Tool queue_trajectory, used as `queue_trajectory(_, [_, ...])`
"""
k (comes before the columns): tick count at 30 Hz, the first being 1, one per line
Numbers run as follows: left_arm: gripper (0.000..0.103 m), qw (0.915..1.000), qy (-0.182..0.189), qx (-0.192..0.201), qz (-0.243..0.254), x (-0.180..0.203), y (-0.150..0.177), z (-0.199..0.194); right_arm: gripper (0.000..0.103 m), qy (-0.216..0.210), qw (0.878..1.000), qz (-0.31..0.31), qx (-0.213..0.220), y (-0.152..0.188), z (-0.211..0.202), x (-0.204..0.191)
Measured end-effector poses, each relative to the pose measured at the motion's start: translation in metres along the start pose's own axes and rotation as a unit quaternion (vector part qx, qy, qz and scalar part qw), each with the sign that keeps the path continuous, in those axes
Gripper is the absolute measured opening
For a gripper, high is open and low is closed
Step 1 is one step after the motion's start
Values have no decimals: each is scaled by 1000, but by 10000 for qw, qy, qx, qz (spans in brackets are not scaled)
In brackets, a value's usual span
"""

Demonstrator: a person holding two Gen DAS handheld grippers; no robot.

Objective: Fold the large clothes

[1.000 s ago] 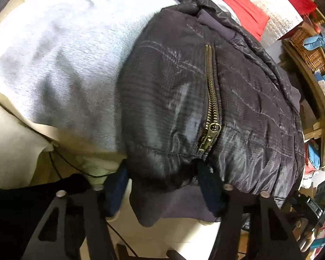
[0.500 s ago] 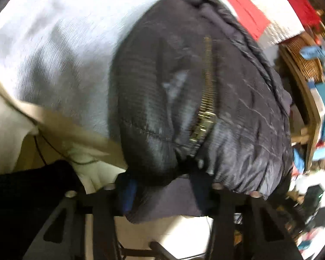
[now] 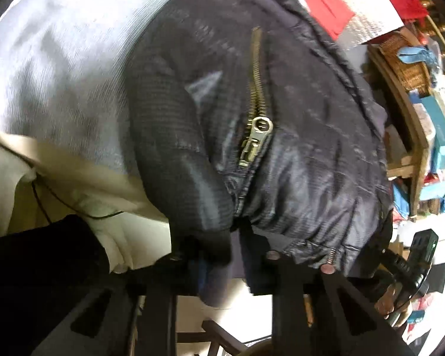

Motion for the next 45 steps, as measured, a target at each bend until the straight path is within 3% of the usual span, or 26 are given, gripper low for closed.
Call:
queue_trajectory(6, [16, 9943, 923, 378, 379, 45, -27, -71, 18, -23, 9956, -529, 771, -45, -51, -37])
queue_trajectory(10, [13, 9834, 1318, 1028, 701, 88, -80, -128, 18, 34, 9843, -863, 1542, -96, -85, -59])
queue_trajectory(14, [13, 9744, 1388, 1554, 849, 126, -144, -145, 18, 87, 9673, -910, 2366, -160, -110, -64])
queue_trajectory(20, [12, 9691, 1330, 1876, 890, 179, -251, -112, 18, 213, 9550, -657, 2884, -270, -93, -59])
queue_trajectory(28, [11, 9719, 891, 2045, 752, 208, -398, -30, 18, 515, 9561, -80, 2883, -410, -15, 0])
queue_trajectory(30, [11, 9751, 721, 1993, 654, 203, -419, -3, 17, 614, 9577, 127, 2808, -441, 16, 19])
queue_trajectory(32, [11, 9787, 523, 1909, 551, 193, -445, 33, 17, 765, 9584, 266, 2736, -460, 41, 37])
queue_trajectory(37, [12, 9834, 454, 1755, 47, 165, -484, 87, 17, 1082, 9524, 1072, 2640, -497, 95, 104])
queue_trajectory(39, [15, 9838, 584, 1689, -160, 157, -493, 102, 17, 947, 9468, 1632, 2607, -500, 106, 134])
queue_trajectory(42, [15, 9849, 670, 1565, -312, 154, -493, 111, 18, 386, 9349, 2519, 2469, -489, 118, 170])
queue_trajectory(44, [24, 9826, 866, 1620, -255, 159, -488, 99, 18, 54, 9290, 2759, 2467, -482, 116, 176])
queue_trajectory(45, [46, 9799, 897, 1771, -216, 161, -486, 88, 19, -22, 9271, 2791, 2502, -479, 110, 176])
Point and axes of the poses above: each gripper's, at about its wrist camera, not at the fingertips, and z roughly the way its jaws point, x to its right, y to its underside, the point moved 10 cm from there along z, roughly the way its jaws point, and after that the axes turned 8 degrees about -z, right-handed, at the moved point
